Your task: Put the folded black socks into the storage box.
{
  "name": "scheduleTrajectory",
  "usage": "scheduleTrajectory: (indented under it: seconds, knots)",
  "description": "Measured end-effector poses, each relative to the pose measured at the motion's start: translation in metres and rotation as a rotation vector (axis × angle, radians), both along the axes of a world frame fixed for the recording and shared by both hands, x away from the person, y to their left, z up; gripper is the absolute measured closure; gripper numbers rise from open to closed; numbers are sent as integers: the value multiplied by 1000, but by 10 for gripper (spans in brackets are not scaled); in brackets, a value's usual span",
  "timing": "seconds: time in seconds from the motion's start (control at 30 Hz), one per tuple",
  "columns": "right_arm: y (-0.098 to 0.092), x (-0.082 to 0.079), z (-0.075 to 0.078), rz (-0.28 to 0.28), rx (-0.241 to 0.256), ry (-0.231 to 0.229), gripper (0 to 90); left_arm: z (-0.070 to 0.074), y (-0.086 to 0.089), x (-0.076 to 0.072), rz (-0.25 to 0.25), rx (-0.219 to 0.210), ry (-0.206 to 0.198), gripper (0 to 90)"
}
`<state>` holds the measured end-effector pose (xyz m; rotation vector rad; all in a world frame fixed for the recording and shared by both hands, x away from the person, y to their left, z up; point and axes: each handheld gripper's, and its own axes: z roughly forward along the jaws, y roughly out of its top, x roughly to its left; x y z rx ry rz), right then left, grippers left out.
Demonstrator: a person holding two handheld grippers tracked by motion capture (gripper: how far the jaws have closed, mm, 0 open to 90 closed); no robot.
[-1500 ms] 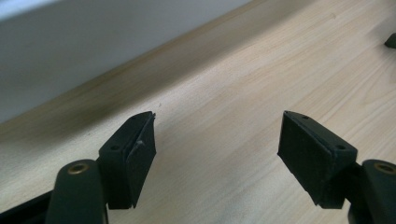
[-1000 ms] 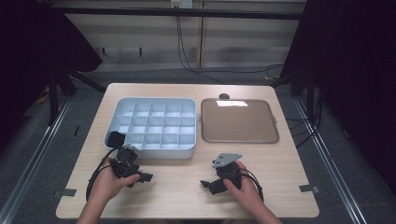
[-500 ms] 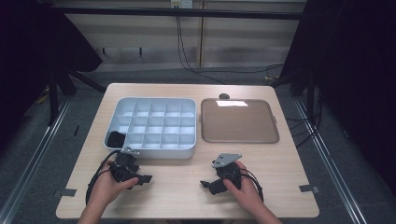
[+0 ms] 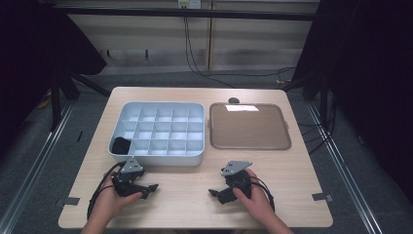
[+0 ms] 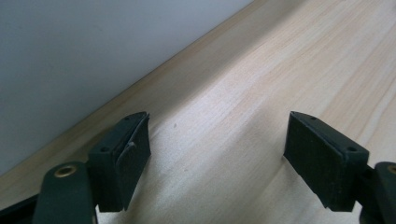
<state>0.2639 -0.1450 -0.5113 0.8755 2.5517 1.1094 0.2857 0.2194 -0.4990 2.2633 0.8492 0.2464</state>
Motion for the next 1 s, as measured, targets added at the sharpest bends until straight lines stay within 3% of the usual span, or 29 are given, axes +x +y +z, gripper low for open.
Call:
scheduleTrajectory:
  seconds: [0.13, 0.27, 0.5, 1.0]
  knots:
    - [0, 0, 0, -2, 1, 1, 117, -2, -3, -2, -17, 30, -30, 193]
    - [0, 0, 0, -3, 0, 2, 117, -3, -4, -3, -13, 18, -30, 156]
    - [0, 0, 0, -2, 1, 1, 117, -9, -2, -7, -5, -19, -72, 124]
    - [0, -1, 0, 3, -1, 2, 117, -9, -3, -7, -10, -19, -72, 104]
